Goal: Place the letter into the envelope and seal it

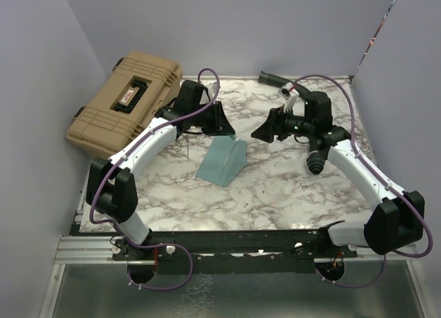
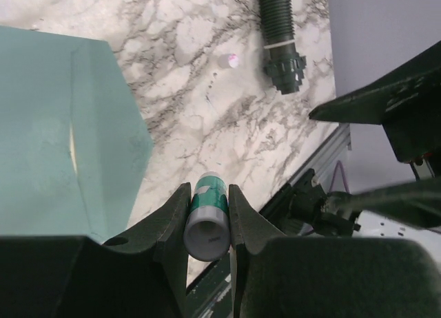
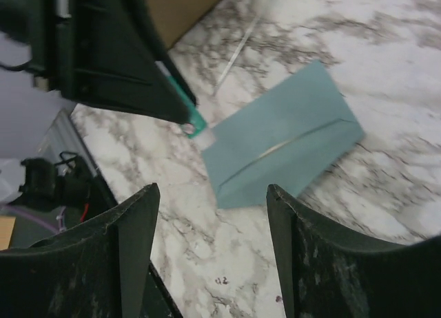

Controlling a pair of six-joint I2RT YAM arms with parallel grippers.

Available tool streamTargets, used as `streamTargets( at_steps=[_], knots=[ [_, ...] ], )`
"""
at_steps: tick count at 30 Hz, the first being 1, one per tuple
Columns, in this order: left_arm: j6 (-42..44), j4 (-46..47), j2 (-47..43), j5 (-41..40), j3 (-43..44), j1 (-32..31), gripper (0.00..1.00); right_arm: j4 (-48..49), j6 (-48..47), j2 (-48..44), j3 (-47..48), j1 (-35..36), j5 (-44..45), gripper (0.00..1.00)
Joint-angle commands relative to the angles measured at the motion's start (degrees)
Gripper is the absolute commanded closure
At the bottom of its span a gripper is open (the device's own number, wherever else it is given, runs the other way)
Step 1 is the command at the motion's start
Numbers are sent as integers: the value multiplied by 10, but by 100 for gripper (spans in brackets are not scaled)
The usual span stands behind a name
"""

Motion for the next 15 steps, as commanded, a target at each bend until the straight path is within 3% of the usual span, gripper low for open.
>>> streamTargets(
  at_steps=[1, 7, 15],
  knots=[
    [-7, 0, 0, 76, 18, -7, 100, 96, -42, -14, -8, 31, -120, 32],
    [-16, 7, -9, 100, 21, -10, 100, 52, -120, 15, 30, 78, -113, 33],
    [-35, 32, -27, 112, 2, -12, 100, 65, -114, 42, 30, 86, -119, 36]
  ],
)
